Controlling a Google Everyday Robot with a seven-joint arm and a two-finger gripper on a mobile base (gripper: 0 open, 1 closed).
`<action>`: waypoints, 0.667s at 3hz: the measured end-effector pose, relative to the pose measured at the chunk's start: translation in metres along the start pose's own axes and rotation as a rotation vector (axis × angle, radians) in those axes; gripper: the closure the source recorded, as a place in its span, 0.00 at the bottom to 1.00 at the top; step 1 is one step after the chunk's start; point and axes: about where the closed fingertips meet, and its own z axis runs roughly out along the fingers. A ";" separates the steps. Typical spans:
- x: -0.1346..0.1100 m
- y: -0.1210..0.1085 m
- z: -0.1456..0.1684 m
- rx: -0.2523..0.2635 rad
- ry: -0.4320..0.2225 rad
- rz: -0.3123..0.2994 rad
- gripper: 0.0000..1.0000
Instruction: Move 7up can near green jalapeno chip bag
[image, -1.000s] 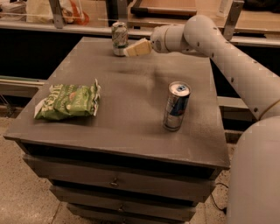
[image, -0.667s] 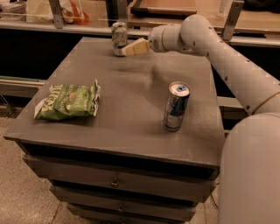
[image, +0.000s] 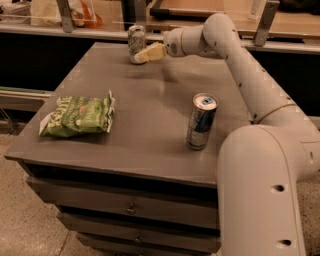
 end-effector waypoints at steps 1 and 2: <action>-0.002 0.002 0.009 -0.028 0.014 -0.004 0.00; -0.005 0.002 0.016 -0.024 0.058 -0.016 0.00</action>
Offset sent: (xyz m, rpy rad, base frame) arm 0.0203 0.0124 0.0092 -0.1113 0.0362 0.0099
